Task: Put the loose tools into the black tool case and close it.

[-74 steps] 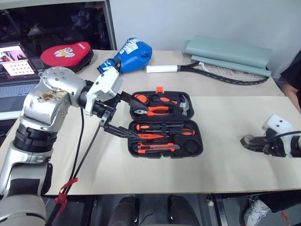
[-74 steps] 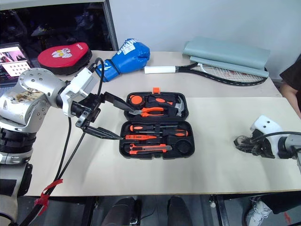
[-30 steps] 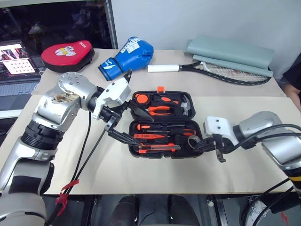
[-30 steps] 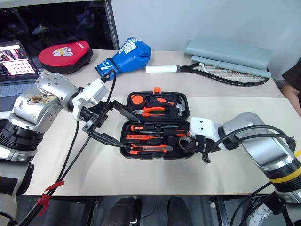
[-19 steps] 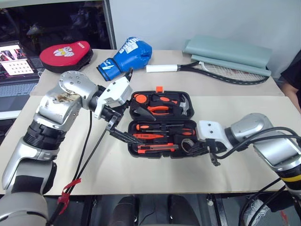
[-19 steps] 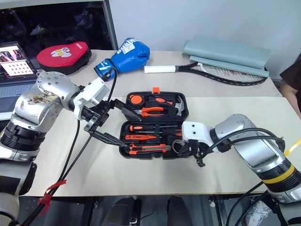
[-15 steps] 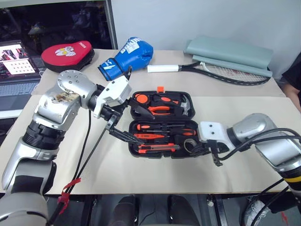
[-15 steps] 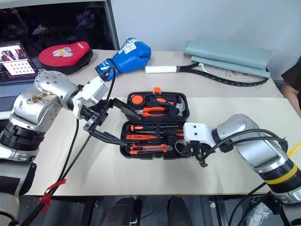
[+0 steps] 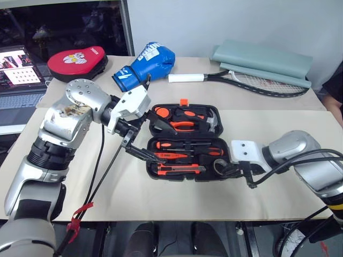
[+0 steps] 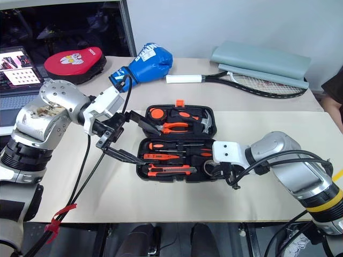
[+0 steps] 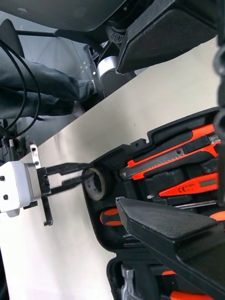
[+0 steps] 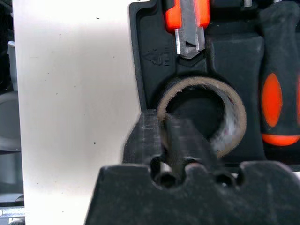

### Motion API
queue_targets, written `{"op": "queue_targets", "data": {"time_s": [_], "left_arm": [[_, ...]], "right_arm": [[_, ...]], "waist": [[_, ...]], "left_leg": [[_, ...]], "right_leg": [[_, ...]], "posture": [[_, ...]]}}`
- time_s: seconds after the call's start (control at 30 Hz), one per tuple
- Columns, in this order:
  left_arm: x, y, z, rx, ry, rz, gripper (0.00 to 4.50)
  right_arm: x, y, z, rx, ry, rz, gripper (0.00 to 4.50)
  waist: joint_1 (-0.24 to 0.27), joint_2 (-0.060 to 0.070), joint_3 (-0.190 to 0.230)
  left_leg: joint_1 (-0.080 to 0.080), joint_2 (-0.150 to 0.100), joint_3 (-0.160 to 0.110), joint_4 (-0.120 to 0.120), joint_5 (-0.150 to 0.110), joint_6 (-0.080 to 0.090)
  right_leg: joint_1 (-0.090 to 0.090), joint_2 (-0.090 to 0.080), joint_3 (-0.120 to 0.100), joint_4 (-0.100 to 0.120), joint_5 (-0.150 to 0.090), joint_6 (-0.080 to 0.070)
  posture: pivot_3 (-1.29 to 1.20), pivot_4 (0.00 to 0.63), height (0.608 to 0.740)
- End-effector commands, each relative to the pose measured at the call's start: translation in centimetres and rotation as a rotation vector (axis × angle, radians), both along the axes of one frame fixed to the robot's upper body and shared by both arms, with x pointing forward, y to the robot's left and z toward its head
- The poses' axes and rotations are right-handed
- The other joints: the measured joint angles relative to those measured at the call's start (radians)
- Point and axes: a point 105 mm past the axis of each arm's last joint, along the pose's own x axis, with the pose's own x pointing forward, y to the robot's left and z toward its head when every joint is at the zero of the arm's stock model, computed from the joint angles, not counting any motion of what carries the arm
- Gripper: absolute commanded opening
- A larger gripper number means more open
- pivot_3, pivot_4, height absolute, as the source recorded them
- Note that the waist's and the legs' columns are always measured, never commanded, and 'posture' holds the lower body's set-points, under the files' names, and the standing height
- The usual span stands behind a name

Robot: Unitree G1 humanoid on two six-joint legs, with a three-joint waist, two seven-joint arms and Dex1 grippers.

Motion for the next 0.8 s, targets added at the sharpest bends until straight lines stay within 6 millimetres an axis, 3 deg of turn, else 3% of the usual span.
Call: {"op": "queue_targets", "data": {"time_s": [0.03, 0.23, 0.37, 0.43, 0.53, 0.63, 0.8], "left_arm": [[-0.2, -0.1, 0.9, -0.019, -0.038, -0.015, 4.5], [0.0, -0.3, 0.8, -0.025, -0.036, -0.016, 4.5], [1.0, 0.2, 0.1, -0.027, -0.041, 0.051, 4.5], [2.1, 1.3, -0.8, -0.007, -0.04, 0.132, 3.99], [3.4, 3.9, -2.4, 0.03, -0.01, 0.248, 3.06], [5.0, 5.9, -4.2, 0.062, -0.01, 0.39, 1.97], [5.3, 6.6, -6.7, 0.092, 0.017, 0.469, 0.19]], "right_arm": [[-1.1, 1.0, 0.7, 0.039, 0.024, 0.031, 2.31], [-1.3, 1.1, 3.8, 0.112, -0.016, -0.002, 4.32], [-0.2, 0.1, 6.8, 0.274, -0.095, -0.152, 4.42], [-0.1, -1.4, 6.9, 0.319, -0.094, -0.251, 4.5], [-0.5, -3.8, 5.7, 0.324, -0.109, -0.382, 3.83], [0.3, -6.0, 4.7, 0.354, -0.177, -0.534, 2.79], [1.2, -7.4, 2.8, 0.383, -0.226, -0.644, 1.12]], "waist": [[0.001, 0.0, 0.0], [0.0, 0.0, 0.0], [0.0, 0.0, 0.0], [0.002, 0.0, 0.0], [0.007, 0.0, 0.0], [0.007, 0.0, 0.0], [0.006, 0.0, 0.0]], "left_leg": [[0.0, 0.0, 0.0, 0.0, 0.0, 0.0], [0.0, 0.0, 0.0, 0.0, 0.0, 0.0], [0.0, 0.0, 0.0, 0.0, 0.0, 0.0], [0.0, 0.0, 0.0, 0.0, 0.0, 0.0], [0.001, 0.0, 0.0, -0.001, 0.0, 0.0], [0.0, 0.0, 0.0, -0.001, 0.0, 0.0], [0.001, 0.0, 0.001, 0.0, 0.0, 0.0]], "right_leg": [[0.0, 0.0, 0.0, 0.0, 0.0, 0.0], [0.0, 0.0, 0.0, 0.0, 0.0, 0.0], [0.0, 0.0, 0.0, 0.001, 0.0, 0.0], [0.0, 0.0, 0.0, 0.001, 0.0, 0.0], [0.001, 0.0, 0.0, 0.0, 0.0, 0.0], [0.0, 0.0, 0.0, 0.0, 0.0, 0.0], [0.001, -0.001, 0.001, 0.001, 0.0, 0.0]], "posture": [[0.0, 0.15, 0.737], [0.0, 0.15, 0.737], [0.0, 0.15, 0.737], [0.0, 0.15, 0.737], [0.0, 0.15, 0.737], [0.0, 0.15, 0.737], [0.0, 0.15, 0.737]]}}
